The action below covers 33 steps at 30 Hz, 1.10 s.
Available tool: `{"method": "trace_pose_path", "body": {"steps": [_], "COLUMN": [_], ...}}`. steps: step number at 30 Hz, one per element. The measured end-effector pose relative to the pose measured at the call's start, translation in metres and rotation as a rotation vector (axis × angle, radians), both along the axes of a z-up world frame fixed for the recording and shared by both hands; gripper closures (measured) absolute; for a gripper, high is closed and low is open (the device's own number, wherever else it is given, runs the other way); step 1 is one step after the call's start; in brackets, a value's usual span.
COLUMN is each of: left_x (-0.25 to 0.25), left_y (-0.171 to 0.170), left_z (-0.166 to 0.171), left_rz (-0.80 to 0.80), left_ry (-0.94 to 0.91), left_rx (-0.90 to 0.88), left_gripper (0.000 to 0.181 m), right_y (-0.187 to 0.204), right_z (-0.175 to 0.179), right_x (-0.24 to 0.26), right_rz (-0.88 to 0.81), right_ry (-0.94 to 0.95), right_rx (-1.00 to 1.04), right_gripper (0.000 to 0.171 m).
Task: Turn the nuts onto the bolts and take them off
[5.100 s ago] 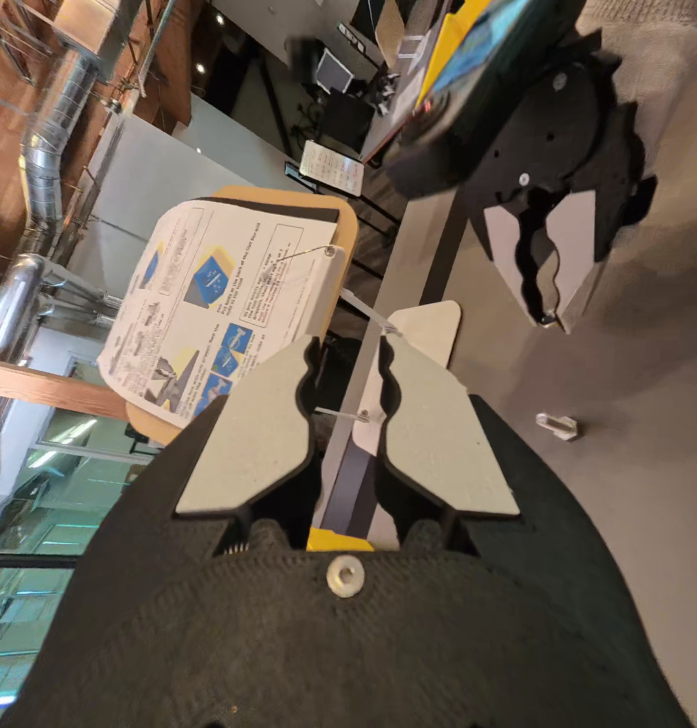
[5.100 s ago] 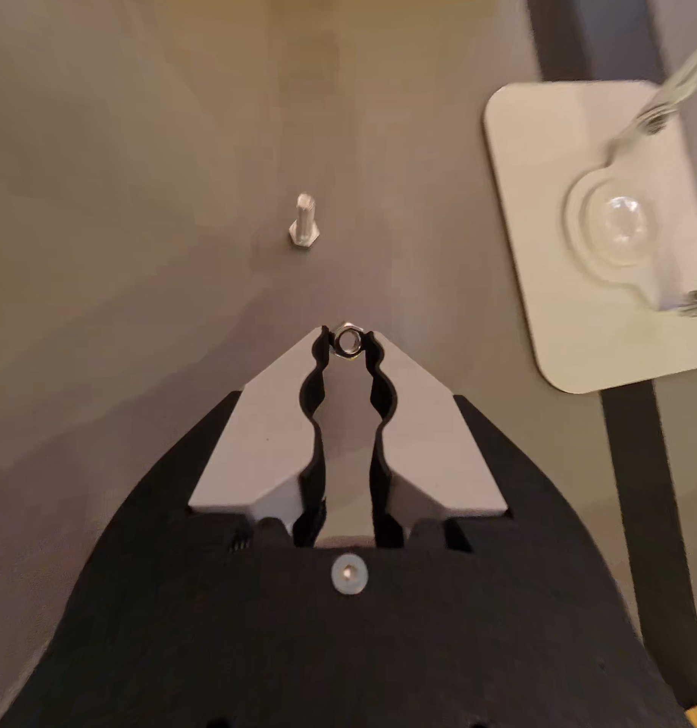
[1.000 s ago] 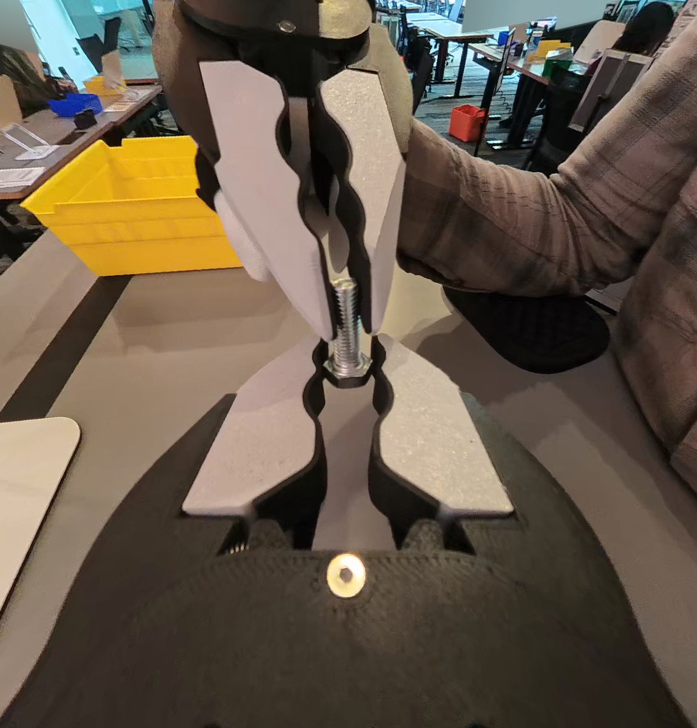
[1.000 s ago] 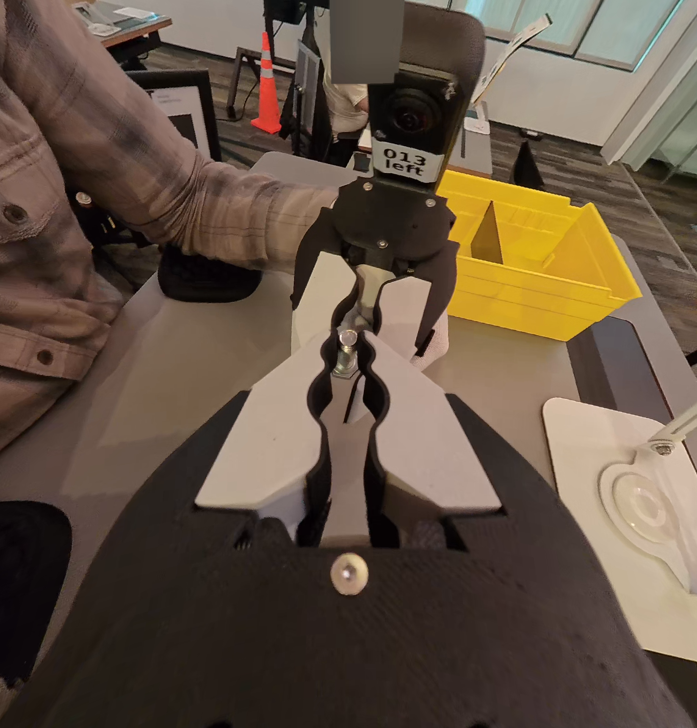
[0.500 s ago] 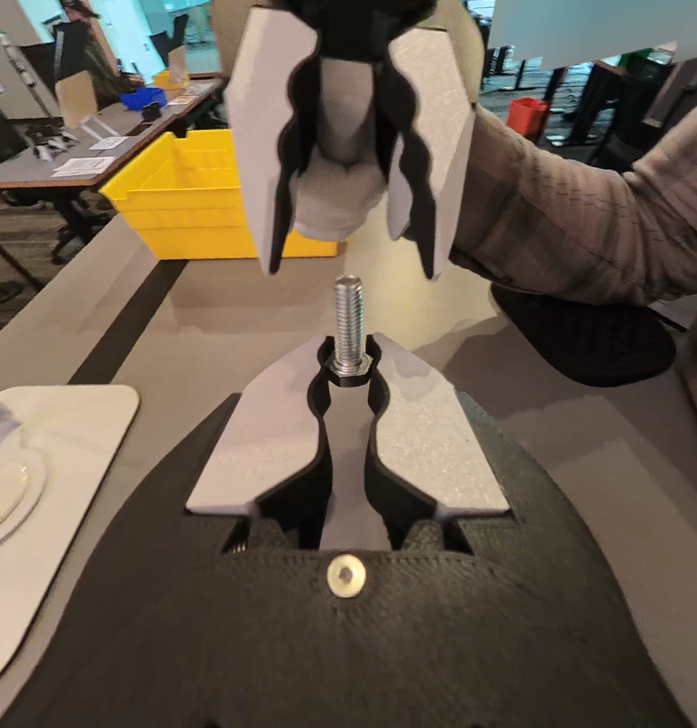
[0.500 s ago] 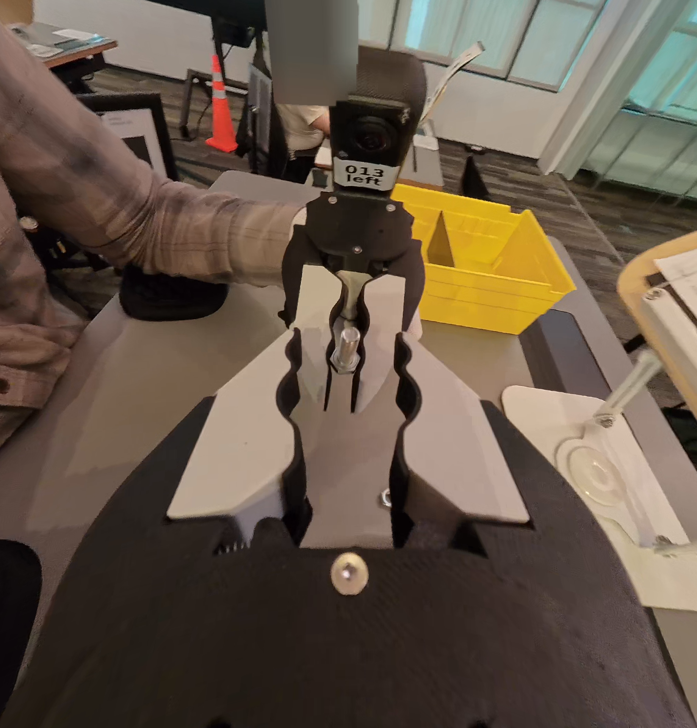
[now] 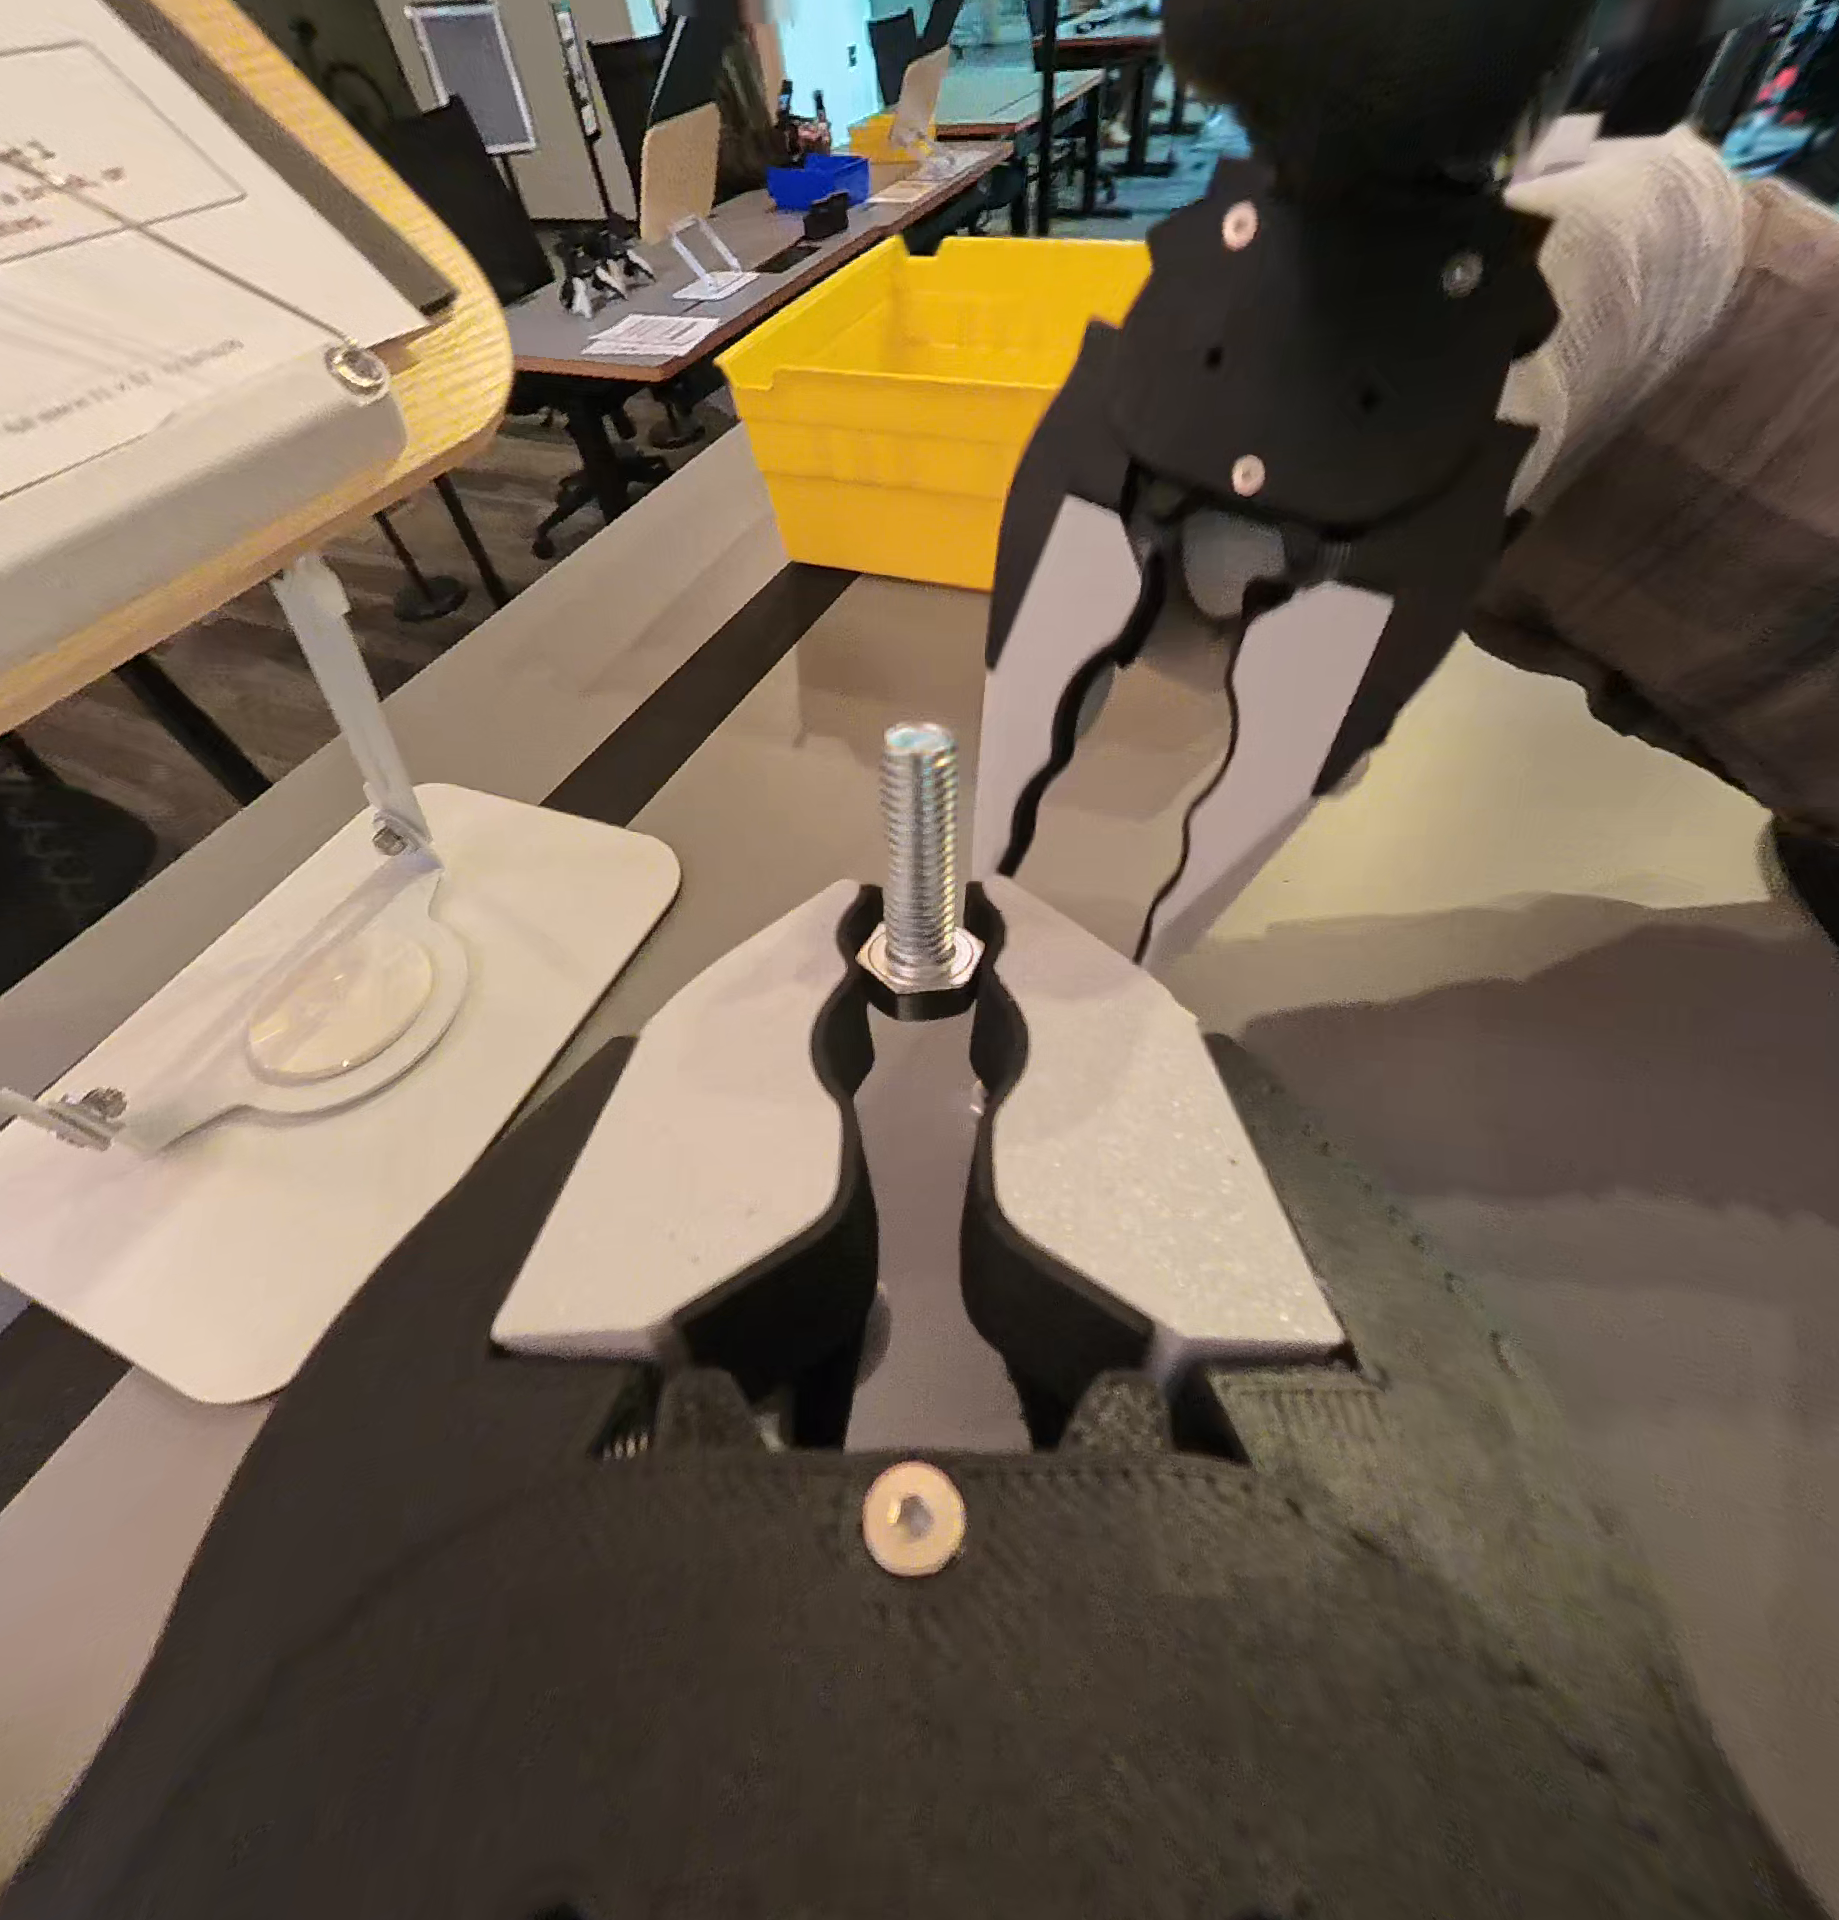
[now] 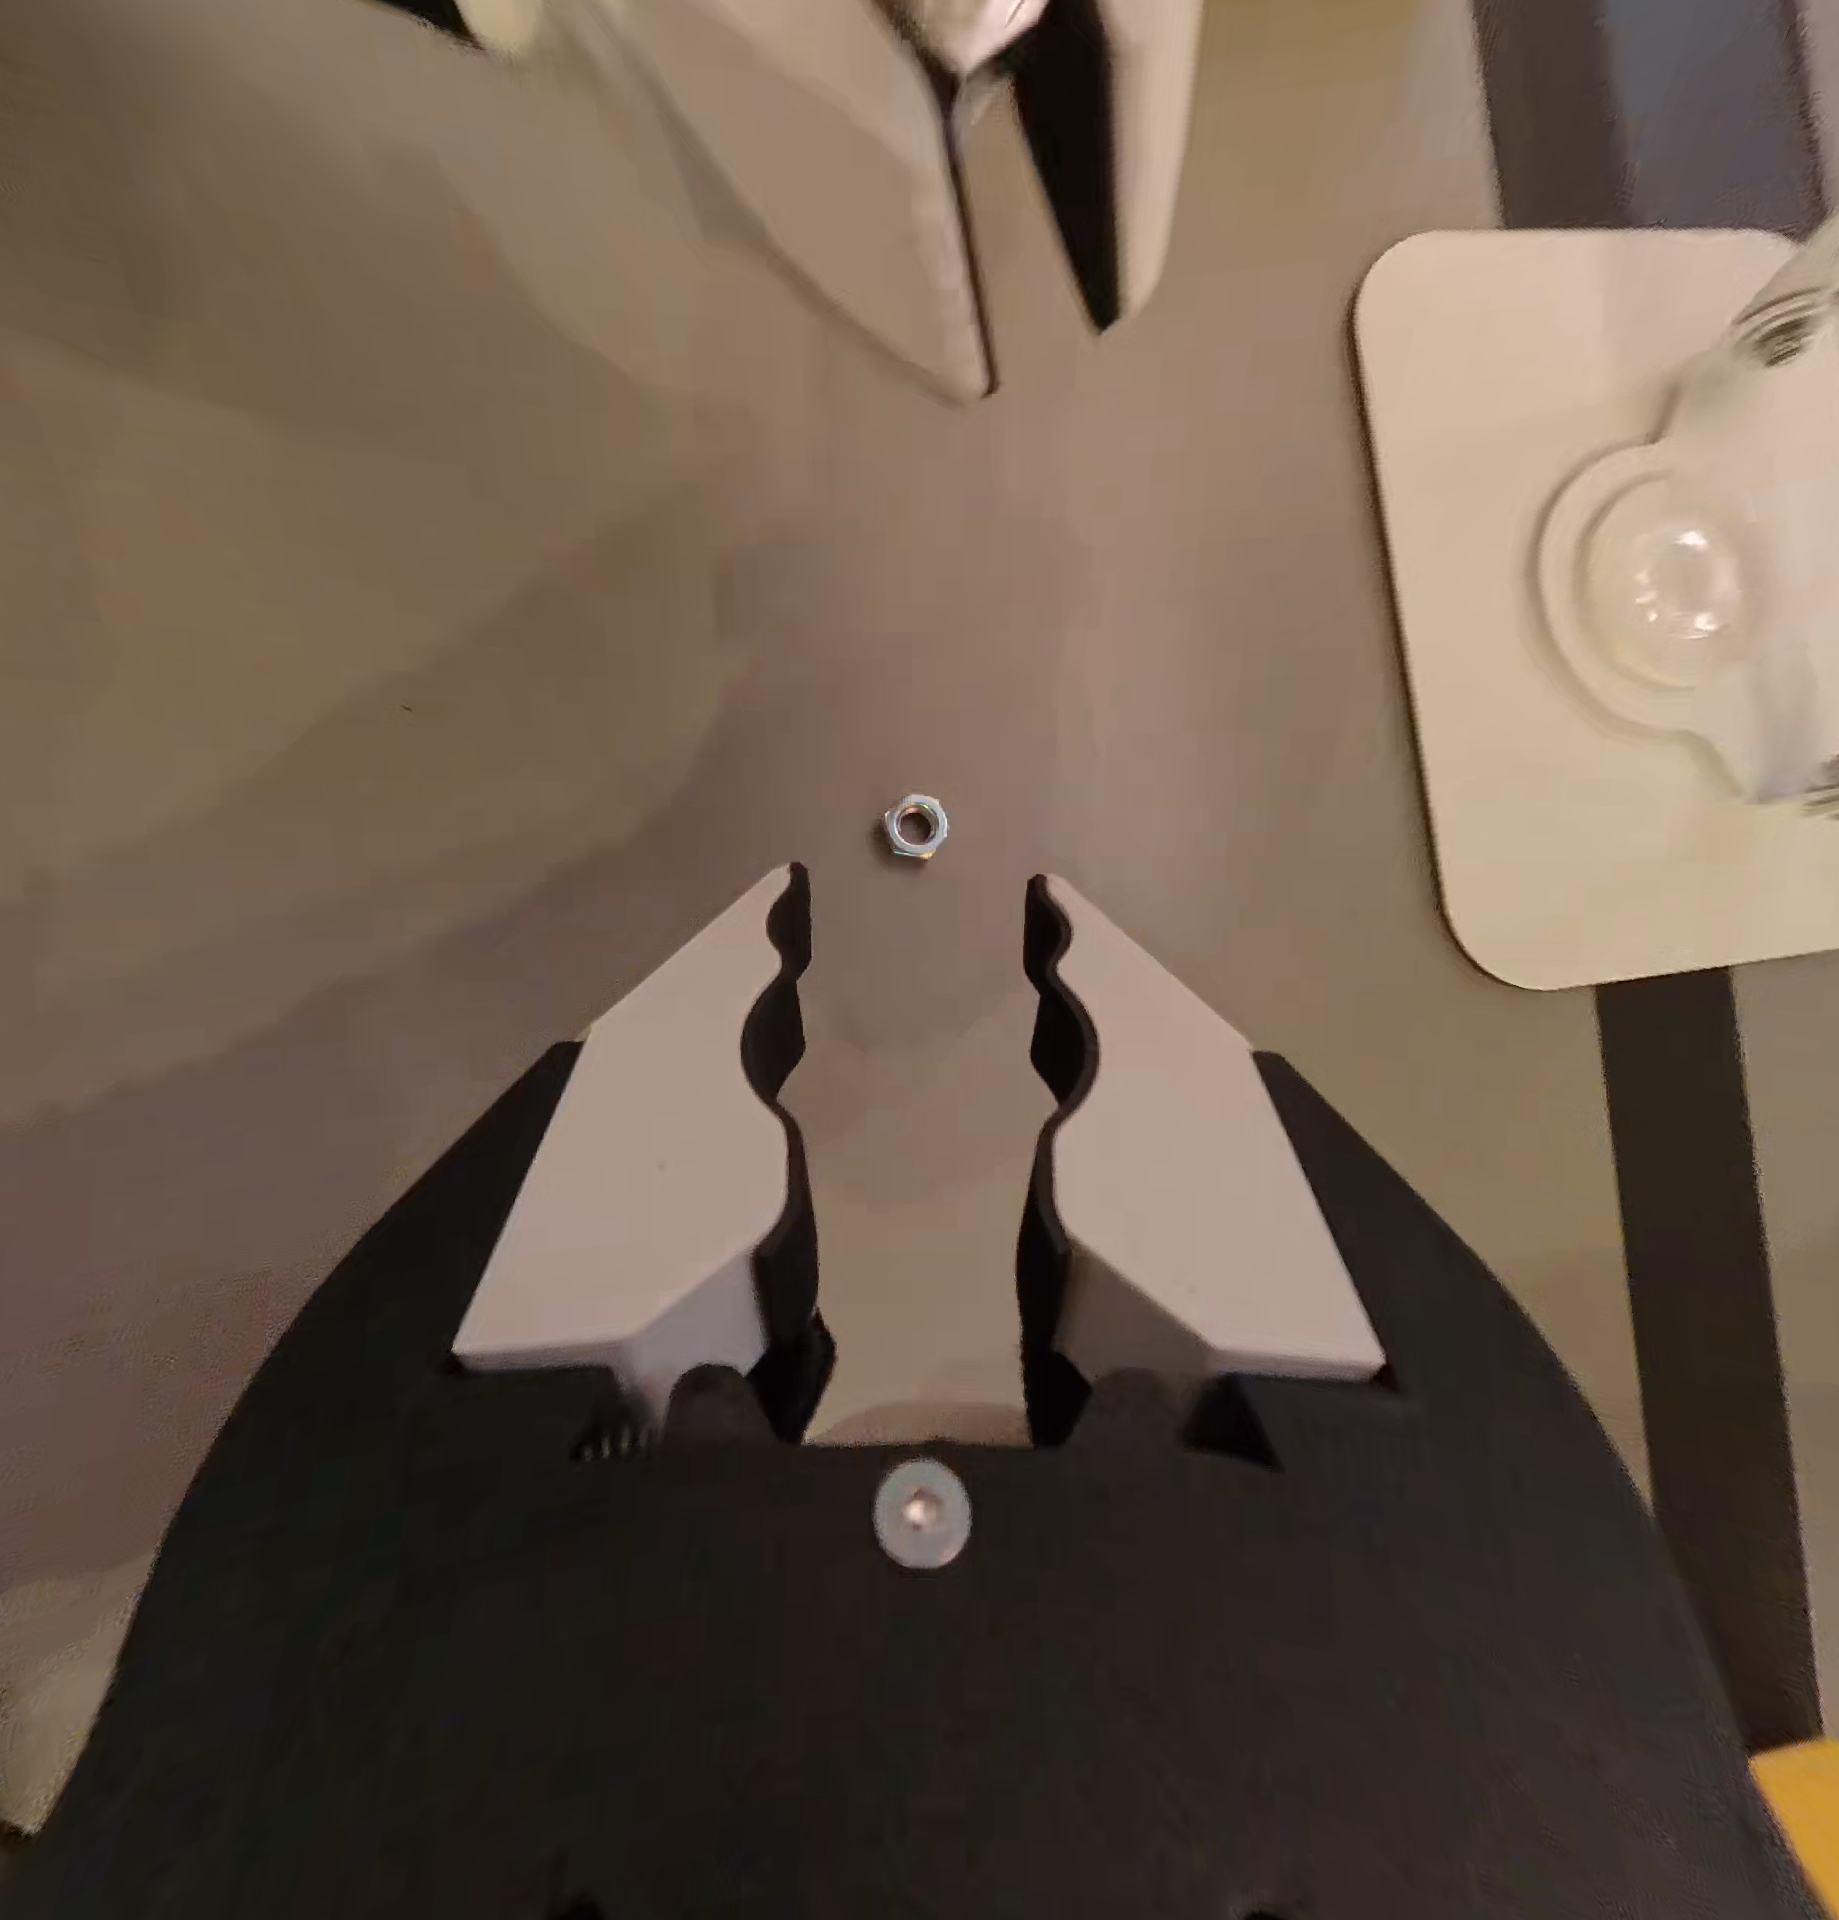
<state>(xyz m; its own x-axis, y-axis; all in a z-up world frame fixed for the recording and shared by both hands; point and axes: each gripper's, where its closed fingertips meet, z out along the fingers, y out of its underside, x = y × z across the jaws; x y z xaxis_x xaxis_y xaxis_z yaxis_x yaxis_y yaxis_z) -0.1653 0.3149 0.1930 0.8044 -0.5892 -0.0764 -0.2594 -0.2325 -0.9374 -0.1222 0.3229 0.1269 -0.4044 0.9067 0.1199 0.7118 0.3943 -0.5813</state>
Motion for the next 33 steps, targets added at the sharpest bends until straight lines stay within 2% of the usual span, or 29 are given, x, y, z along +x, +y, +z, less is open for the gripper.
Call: {"method": "trace_pose_path", "body": {"steps": [9,15,18,23,27,33], "left_x": [-0.012,-0.014,-0.015,-0.012,-0.008,-0.002], "left_y": [0.004,0.004,0.004,0.003,0.003,0.005], "left_z": [-0.008,-0.012,-0.012,-0.012,-0.015,-0.012], "left_rz": [0.039,0.032,0.031,0.021,0.007,-0.003], "left_ry": [0.013,0.010,0.011,0.010,0.004,-0.003], "left_rx": [-0.023,-0.037,-0.038,-0.041,-0.031,0.052], "left_gripper": [0.166,0.166,0.166,0.166,0.166,0.166], "right_y": [0.000,-0.006,-0.006,-0.003,-0.002,-0.008], "right_z": [-0.045,-0.059,-0.059,-0.057,-0.027,0.054], "right_x": [-0.017,-0.025,-0.028,-0.024,-0.025,-0.017], "right_rz": [-0.023,0.040,0.041,0.032,0.025,0.056], "right_ry": [-0.088,-0.054,-0.027,-0.024,0.076,0.302], "right_rx": [-0.037,-0.036,-0.064,-0.091,-0.114,-0.097], "right_gripper": [0.141,0.148,0.154,0.155,0.155,0.155]}}
